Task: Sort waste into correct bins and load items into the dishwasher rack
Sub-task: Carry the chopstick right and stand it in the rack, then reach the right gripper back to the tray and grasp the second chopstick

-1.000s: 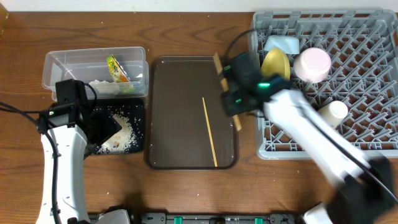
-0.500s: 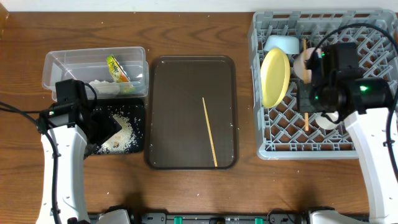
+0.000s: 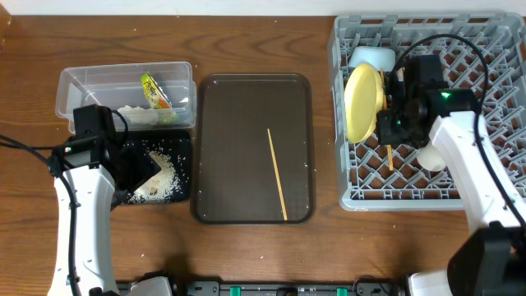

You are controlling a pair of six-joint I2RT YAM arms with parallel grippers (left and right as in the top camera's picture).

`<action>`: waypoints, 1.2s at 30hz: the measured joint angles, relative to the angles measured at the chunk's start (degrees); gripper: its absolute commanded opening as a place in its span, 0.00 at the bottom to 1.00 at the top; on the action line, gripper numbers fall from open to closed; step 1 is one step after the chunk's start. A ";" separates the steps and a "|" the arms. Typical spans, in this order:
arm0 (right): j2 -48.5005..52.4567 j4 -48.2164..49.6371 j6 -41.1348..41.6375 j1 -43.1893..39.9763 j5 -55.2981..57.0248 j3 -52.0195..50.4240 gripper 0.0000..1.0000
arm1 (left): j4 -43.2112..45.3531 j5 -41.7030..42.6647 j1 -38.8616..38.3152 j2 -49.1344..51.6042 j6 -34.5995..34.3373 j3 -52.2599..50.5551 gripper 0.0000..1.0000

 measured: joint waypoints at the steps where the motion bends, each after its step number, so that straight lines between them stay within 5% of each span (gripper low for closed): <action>1: 0.57 0.48 0.00 0.00 -0.07 -0.04 0.06 | 0.00 0.00 0.00 0.00 0.00 0.00 0.88; 5: 1.11 2.12 0.13 0.00 -0.13 -0.17 0.35 | 0.02 0.02 0.00 0.00 0.00 0.00 0.88; 7: 1.09 2.86 -0.15 0.00 -0.24 -0.17 0.42 | 0.00 0.02 0.00 0.00 0.00 0.00 0.88; 26: -16.61 9.90 -0.61 2.08 -5.66 -0.22 0.41 | 0.00 0.00 0.00 0.00 0.00 0.00 0.88; 36: -7.50 9.97 -0.61 17.38 -12.15 -0.22 0.41 | 0.00 0.00 0.00 0.00 0.00 0.00 0.88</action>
